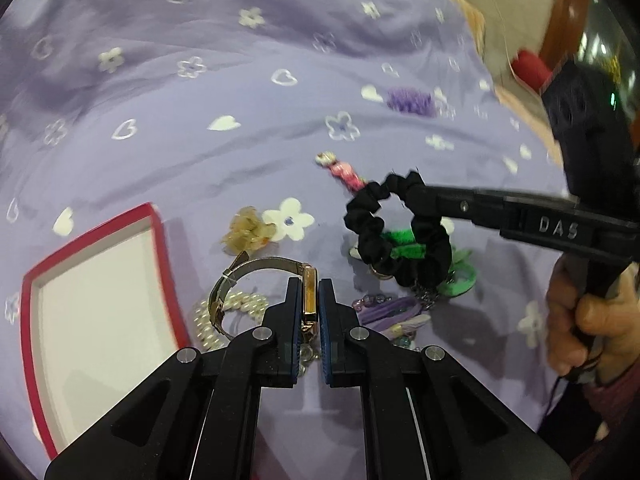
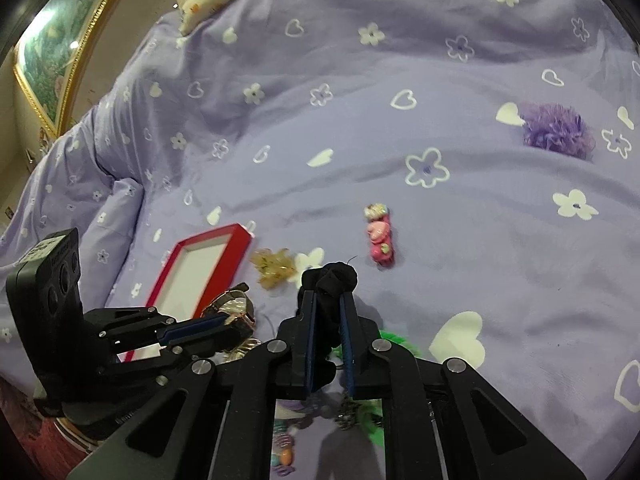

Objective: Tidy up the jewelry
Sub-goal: 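Carry the watch and scrunchie into the white box and open both tools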

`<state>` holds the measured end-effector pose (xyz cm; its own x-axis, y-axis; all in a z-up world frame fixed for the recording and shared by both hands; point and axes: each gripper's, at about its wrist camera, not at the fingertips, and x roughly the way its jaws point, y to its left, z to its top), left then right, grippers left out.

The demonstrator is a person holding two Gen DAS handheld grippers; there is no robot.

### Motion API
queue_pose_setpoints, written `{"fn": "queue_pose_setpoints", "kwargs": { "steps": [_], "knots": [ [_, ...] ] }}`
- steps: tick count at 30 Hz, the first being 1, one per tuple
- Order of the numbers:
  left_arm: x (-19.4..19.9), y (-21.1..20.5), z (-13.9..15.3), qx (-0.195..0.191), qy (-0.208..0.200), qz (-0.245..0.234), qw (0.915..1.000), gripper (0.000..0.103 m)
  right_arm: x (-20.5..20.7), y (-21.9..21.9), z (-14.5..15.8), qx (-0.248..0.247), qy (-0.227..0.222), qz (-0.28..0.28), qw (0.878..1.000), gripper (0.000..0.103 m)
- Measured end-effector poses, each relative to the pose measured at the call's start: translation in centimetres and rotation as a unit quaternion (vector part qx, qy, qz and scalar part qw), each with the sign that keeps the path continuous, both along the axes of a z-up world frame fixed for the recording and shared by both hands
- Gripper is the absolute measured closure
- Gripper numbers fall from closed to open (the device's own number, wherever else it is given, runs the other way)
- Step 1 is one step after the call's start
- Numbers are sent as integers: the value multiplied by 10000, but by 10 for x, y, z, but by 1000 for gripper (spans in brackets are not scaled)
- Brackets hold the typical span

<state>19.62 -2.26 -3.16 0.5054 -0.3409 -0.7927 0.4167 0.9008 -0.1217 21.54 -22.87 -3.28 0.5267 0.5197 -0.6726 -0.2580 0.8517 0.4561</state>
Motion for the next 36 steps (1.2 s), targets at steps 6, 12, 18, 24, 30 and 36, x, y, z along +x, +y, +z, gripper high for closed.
{"fn": "queue_pose_setpoints", "kwargs": {
  "steps": [6, 12, 18, 24, 30, 36],
  "knots": [
    [-14, 36, 25, -416, -156, 453, 9980, 96, -7, 13, 14, 141, -122, 119, 9998, 93],
    [-21, 73, 34, -483, -222, 888, 9946, 96, -10, 40, 28, 247, -246, 342, 9988, 93],
    [-24, 112, 30, -511, -203, 1342, 9894, 96, -8, 79, 33, 299, -274, 661, 9970, 93],
    [-19, 151, 20, -530, -117, 1783, 9825, 96, -4, 128, 29, 378, -237, 1006, 9939, 93],
    [-12, 178, 9, -552, -53, 2022, 9778, 96, 9, 176, 15, 320, -131, 1247, 9916, 93],
    [12, 195, -12, -473, 184, 2215, 9738, 96, 26, 205, -3, 172, 11, 1320, 9911, 93]
  ]
}}
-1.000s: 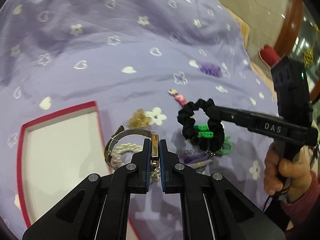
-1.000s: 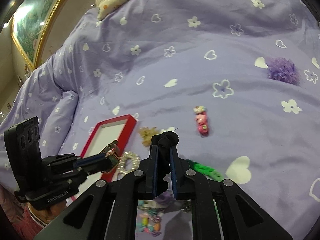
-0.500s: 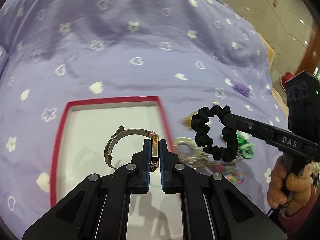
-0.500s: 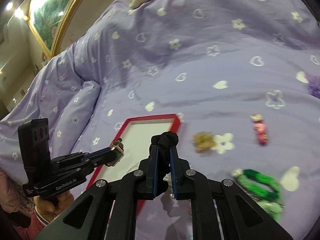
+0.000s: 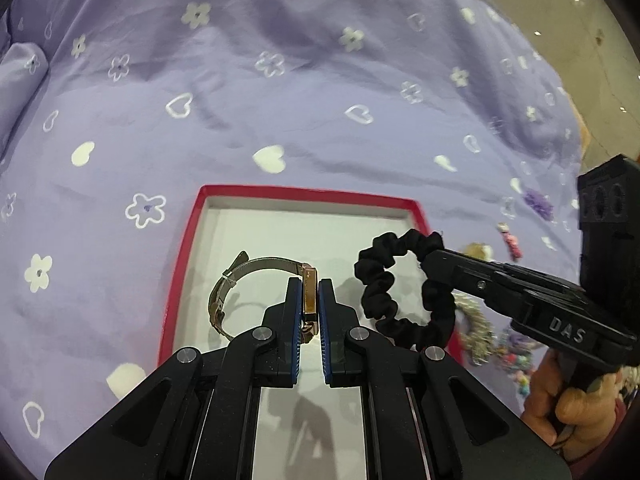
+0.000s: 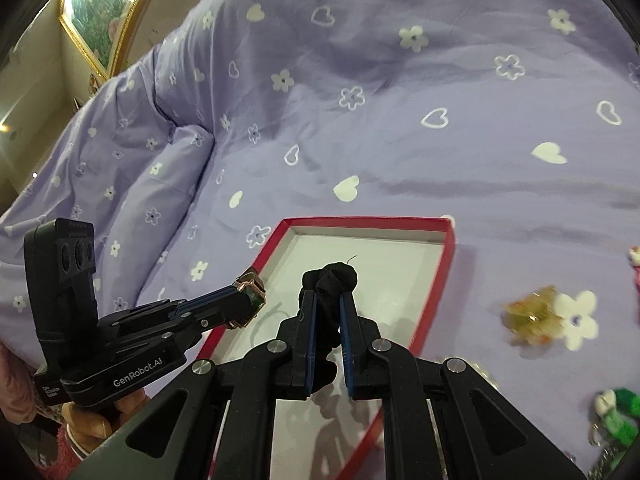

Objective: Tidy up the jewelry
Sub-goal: 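Carry the watch and scrunchie into the white box and open both tools, then grasp the yellow hair claw with the left tool while the right tool grasps the pink clip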

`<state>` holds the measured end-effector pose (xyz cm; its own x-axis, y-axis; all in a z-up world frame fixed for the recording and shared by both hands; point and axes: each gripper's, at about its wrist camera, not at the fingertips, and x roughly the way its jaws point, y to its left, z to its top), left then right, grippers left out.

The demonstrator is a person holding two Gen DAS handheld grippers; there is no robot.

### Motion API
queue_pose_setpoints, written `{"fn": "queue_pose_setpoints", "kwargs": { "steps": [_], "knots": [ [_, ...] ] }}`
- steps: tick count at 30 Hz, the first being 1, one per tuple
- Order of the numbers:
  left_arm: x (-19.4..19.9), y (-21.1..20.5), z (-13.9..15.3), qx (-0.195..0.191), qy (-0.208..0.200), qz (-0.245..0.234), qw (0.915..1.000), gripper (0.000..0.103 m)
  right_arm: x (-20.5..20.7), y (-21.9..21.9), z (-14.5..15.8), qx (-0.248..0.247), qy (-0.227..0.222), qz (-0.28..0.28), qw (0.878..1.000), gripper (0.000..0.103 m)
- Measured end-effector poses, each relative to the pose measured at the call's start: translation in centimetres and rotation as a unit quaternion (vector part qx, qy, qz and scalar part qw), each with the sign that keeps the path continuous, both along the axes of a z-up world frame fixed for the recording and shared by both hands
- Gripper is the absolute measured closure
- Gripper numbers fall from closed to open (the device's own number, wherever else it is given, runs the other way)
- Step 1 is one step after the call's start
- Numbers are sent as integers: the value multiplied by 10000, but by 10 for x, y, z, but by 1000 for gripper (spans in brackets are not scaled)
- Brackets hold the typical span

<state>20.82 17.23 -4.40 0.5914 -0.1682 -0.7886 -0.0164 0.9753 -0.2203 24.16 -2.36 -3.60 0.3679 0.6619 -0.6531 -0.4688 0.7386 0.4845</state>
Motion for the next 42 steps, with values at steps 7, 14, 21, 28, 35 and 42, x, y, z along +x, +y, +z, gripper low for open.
{"fn": "queue_pose_setpoints", "kwargs": {
  "steps": [7, 14, 21, 28, 35, 42],
  "knots": [
    [16, 0, -27, 90, 340, 18, 9994, 96, 17, 24, -19, -520, 59, 134, 9985, 93],
    [22, 4, -42, 44, 551, 96, 9984, 95, 23, 32, -34, -908, 178, 247, 9954, 90],
    [21, 6, -44, 125, 561, 203, 9981, 84, 26, 29, -36, -910, 282, 219, 9952, 81],
    [7, 5, -24, 374, 301, 264, 9985, 59, 20, 21, -20, -750, 144, 150, 9970, 74],
    [-11, -4, 4, 306, -35, 356, 9989, 41, 6, -16, 5, -435, -3, -133, 9990, 60],
    [-21, -30, 21, 201, -183, 259, 9993, 24, -12, -76, 23, -371, -150, -660, 9970, 59]
  ]
}}
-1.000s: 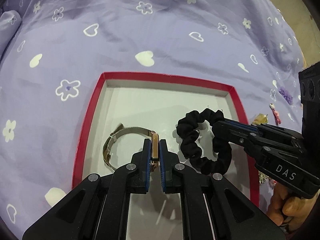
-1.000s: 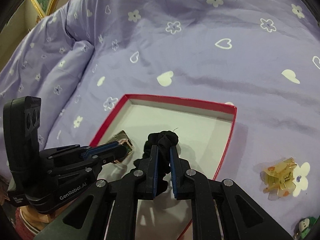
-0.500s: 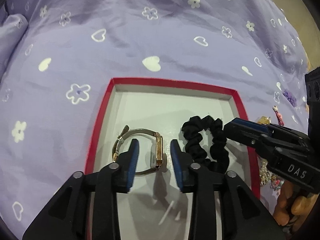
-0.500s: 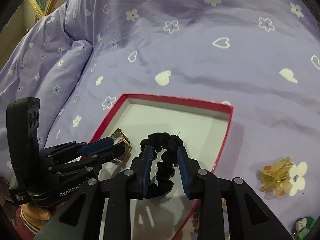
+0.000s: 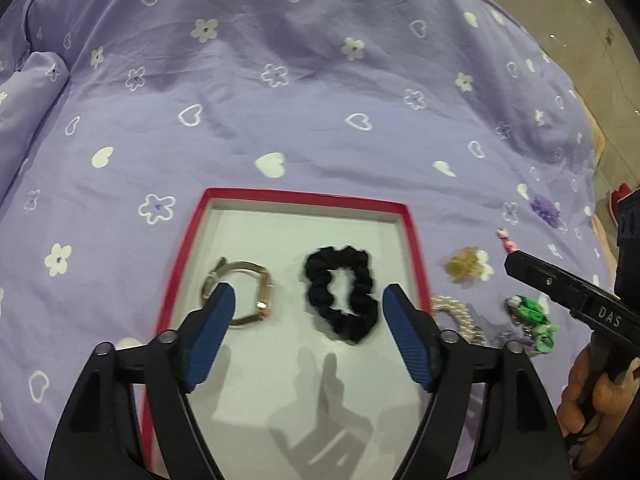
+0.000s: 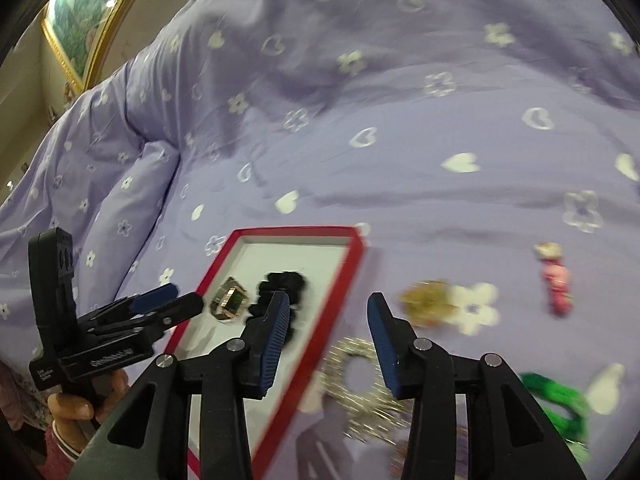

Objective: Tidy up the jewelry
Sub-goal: 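Grasp the yellow hair claw with the left tool while the right tool grasps the pink clip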

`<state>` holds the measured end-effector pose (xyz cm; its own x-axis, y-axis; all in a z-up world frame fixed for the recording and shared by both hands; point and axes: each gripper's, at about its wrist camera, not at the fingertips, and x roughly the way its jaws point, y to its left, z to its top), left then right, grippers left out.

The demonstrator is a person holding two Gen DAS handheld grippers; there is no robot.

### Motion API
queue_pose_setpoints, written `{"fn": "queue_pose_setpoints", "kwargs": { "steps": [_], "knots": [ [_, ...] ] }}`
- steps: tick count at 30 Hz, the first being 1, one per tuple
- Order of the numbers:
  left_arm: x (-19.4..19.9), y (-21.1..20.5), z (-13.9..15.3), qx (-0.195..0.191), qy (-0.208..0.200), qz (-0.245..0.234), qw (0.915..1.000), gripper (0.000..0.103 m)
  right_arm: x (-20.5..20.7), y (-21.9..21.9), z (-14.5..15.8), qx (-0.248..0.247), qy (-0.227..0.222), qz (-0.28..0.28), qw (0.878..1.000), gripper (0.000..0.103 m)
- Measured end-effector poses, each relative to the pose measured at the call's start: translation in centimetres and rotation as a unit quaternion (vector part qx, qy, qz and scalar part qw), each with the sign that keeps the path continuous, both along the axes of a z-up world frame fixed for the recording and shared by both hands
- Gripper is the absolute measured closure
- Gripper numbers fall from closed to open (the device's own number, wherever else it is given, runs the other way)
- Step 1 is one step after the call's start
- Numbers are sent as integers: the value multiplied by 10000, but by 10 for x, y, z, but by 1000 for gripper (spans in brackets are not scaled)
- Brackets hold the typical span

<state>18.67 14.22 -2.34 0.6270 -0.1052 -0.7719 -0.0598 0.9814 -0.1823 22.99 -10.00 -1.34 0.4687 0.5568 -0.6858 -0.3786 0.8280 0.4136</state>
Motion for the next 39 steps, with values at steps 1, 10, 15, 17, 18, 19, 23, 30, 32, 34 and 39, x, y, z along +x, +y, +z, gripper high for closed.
{"fn": "queue_pose_setpoints", "kwargs": {
  "steps": [1, 10, 15, 17, 18, 19, 23, 30, 32, 34, 39],
  "knots": [
    [-3, -4, 2, -4, -20, -23, 10000, 23, -2, -8, 2, 0, -17, -70, 10000, 59],
    [-13, -52, 11, -74, -107, -342, 9993, 7, -19, -67, 7, -34, -153, -515, 9985, 55],
    [-9, -77, 11, -190, -125, -601, 9979, 7, -24, -91, 3, -171, -135, -661, 9976, 55],
    [-4, -88, 11, -148, -111, -737, 9971, 7, -23, -101, 0, -228, -97, -725, 9971, 55],
    [-3, -92, 11, -125, -105, -795, 9967, 7, -23, -104, -1, -254, -89, -751, 9968, 55],
    [-2, -96, 10, -79, -94, -865, 9962, 7, -21, -109, -2, -282, -88, -782, 9965, 55],
    [11, -114, 5, 58, 35, -1270, 9919, 7, -15, -119, -7, -385, -49, -839, 9957, 54],
    [31, -128, -6, 201, 203, -1641, 9860, 7, 1, -123, -14, -460, 11, -768, 9960, 54],
    [37, -132, -9, 246, 243, -1698, 9849, 7, 7, -123, -17, -464, 34, -740, 9962, 55],
    [46, -137, -12, 291, 281, -1793, 9830, 7, 15, -122, -21, -487, 59, -713, 9962, 54],
    [65, -154, -25, 556, 401, -2018, 9770, 7, 32, -118, -31, -596, 143, -625, 9962, 54]
  ]
}}
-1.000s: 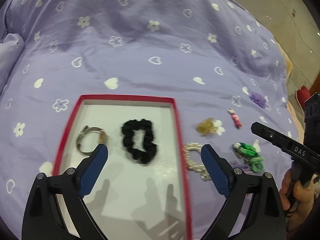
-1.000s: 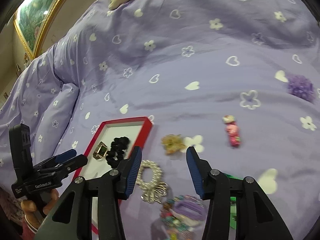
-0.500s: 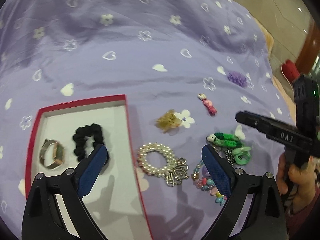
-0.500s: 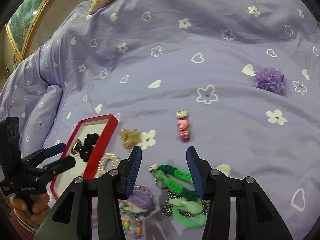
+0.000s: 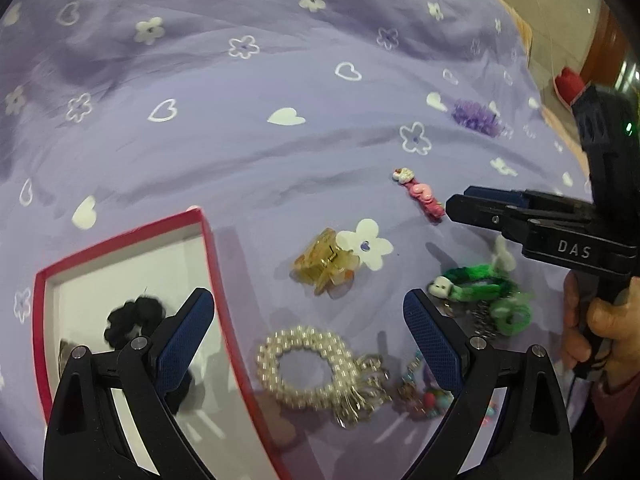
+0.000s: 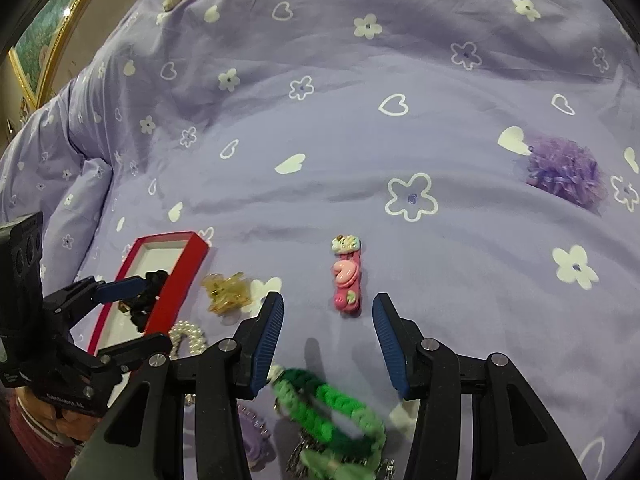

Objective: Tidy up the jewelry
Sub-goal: 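Grasp the yellow hair claw with the left tool while the right tool grasps the pink clip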

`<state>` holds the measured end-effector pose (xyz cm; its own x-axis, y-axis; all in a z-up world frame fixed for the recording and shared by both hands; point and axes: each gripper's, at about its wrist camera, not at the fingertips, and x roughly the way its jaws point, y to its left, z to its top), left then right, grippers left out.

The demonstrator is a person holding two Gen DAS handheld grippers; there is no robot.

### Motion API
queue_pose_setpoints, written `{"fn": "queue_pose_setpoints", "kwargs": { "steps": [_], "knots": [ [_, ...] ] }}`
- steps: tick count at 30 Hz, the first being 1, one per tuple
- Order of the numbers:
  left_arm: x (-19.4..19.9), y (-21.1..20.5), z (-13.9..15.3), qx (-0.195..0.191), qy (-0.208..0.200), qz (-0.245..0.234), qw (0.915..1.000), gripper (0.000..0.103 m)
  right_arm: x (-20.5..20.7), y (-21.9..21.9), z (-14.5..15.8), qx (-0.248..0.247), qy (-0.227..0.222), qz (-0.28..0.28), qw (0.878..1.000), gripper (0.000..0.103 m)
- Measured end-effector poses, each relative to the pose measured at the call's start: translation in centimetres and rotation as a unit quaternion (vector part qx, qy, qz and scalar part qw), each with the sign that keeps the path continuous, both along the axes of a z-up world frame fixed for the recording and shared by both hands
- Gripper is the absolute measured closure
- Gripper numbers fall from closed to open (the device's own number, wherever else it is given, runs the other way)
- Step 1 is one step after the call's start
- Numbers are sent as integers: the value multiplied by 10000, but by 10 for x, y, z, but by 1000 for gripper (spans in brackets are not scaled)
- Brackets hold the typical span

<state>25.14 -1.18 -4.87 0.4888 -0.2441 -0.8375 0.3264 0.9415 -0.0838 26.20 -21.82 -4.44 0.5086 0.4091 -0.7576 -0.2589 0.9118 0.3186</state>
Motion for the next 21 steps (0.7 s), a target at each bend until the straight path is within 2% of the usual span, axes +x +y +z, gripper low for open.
{"fn": "queue_pose_setpoints", "kwargs": {
  "steps": [5, 7, 8, 9, 10, 12, 14, 16, 17, 21],
  "knots": [
    [12, -19, -11, 241, 15, -250, 9994, 7, 14, 8, -12, -67, 90, 129, 9999, 54],
    [17, -25, -16, 351, 21, -303, 9989, 10, 18, 11, -17, -125, 134, 164, 9997, 54],
    [19, -27, -19, 353, 68, -338, 9988, 19, 21, 13, -21, -162, 158, 173, 9996, 55],
    [23, -29, -22, 326, 148, -366, 9987, 32, 22, 14, -23, -173, 166, 173, 9996, 55],
    [26, -30, -24, 309, 236, -370, 9986, 37, 24, 14, -25, -184, 169, 169, 9995, 56],
    [30, -31, -28, 299, 348, -351, 9983, 57, 26, 15, -27, -200, 139, 164, 9996, 57],
    [32, -29, -30, 217, 405, -320, 9984, 61, 28, 16, -28, -257, 95, 158, 9995, 63],
    [31, -27, -28, 167, 375, -302, 9987, 61, 30, 16, -29, -318, 77, 130, 9994, 80],
    [30, -26, -27, 164, 349, -286, 9988, 66, 31, 15, -30, -322, 91, 112, 9994, 86],
    [26, -23, -22, 158, 231, -260, 9993, 70, 27, 11, -28, -259, 30, 68, 9996, 87]
  ]
}}
